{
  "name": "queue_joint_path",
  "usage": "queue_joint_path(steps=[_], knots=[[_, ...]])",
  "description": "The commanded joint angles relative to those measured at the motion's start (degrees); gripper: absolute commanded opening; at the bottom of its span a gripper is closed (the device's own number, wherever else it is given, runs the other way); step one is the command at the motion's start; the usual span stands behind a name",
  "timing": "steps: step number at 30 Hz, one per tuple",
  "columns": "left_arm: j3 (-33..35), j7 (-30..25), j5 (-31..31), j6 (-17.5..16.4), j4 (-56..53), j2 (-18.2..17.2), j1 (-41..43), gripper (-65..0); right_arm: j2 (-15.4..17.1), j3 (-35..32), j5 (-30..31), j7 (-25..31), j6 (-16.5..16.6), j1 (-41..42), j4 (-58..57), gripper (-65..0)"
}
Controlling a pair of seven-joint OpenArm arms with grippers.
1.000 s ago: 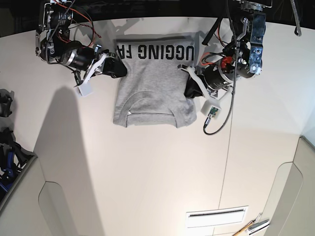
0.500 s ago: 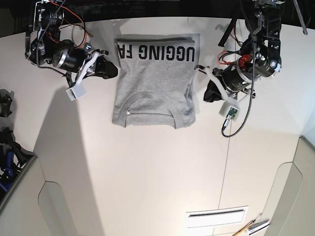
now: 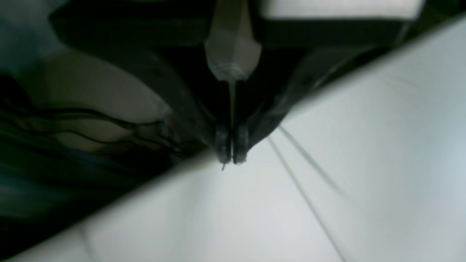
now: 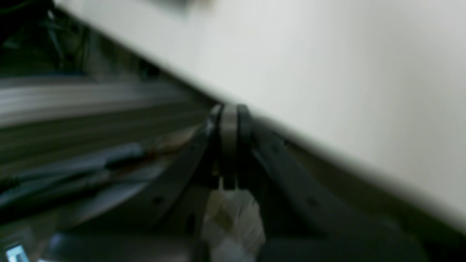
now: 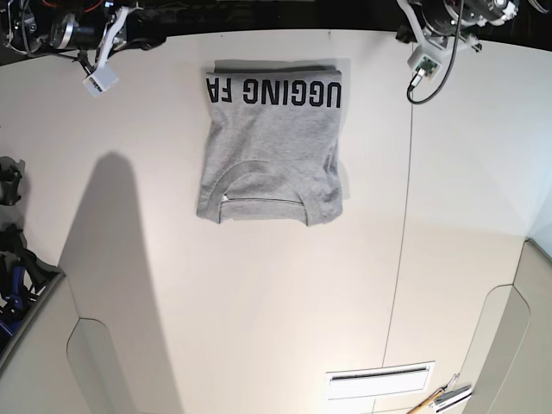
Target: Fold the T-shirt properly
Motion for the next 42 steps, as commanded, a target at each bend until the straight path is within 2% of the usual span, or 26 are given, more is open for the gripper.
queue_joint_path(steps=[1, 3, 7, 10, 12, 15, 20, 25, 31, 33, 36, 39, 42], knots=[[0.0, -0.8, -1.3, -2.1, 1.0, -0.3, 3.3, -63.1, 1.7, -0.1, 1.6, 0.5, 0.5, -1.9, 0.8, -65.0], [1.1, -1.6, -1.5, -4.6, 0.8, -0.3, 8.0, -63.1, 3.5, -0.9, 1.6, 0.5, 0.5, -5.2, 0.8, -65.0], [4.7, -3.7, -1.3, -4.9, -2.3, -0.3, 13.6, -63.1, 6.2, -3.5, 1.6, 1.0, 0.5, -10.3, -0.6, -65.0], [8.3, -7.6, 0.6, -4.9, -9.0, -0.3, 13.6, -63.1, 6.8, -6.5, 0.3, 2.7, 0.5, -11.3, -3.9, -65.0], [10.5, -12.2, 2.9, -4.8, -15.2, -0.3, 12.6, -63.1, 6.8, -9.3, -1.6, 4.8, 0.5, -11.0, -7.3, -65.0], [13.7, -20.2, 5.8, -4.8, -26.2, -0.3, 9.3, -63.1, 6.7, -14.5, -5.3, 12.3, 0.4, -10.6, -13.5, -65.0], [19.8, -31.4, 6.8, -4.8, -46.8, 0.0, 0.1, -63.1, 6.6, -24.4, -13.5, 29.3, 0.4, -8.7, -24.4, -65.0], [27.2, -32.1, 8.2, -4.8, -67.5, 2.2, -12.9, -63.1, 4.3, -33.2, -25.1, 34.8, 0.0, -0.6, -36.0, -65.0], [34.4, -37.8, 8.2, -4.8, -87.4, 5.5, -26.3, -63.0, -0.1, -37.7, -32.9, 37.7, 0.0, 9.8, -49.3, -65.0], [36.9, -39.0, 8.2, -4.2, -90.8, 6.3, -29.5, -63.0, -1.4, -37.9, -34.3, 37.9, 0.0, 13.0, -53.1, -65.0], [40.6, -39.0, 8.0, -1.3, -92.3, 6.9, -32.0, -63.0, -2.9, -37.9, -34.8, 37.9, 0.0, 16.3, -57.7, -65.0], [43.4, -39.1, 6.8, 0.3, -92.3, 6.8, -32.3, -63.0, -3.1, -37.9, -35.1, 37.8, 0.0, 17.7, -58.6, -65.0], [44.0, -39.1, 6.8, 0.4, -92.3, 6.8, -32.3, -63.0, -3.1, -37.8, -34.8, 37.8, 0.0, 17.9, -58.5, -65.0]])
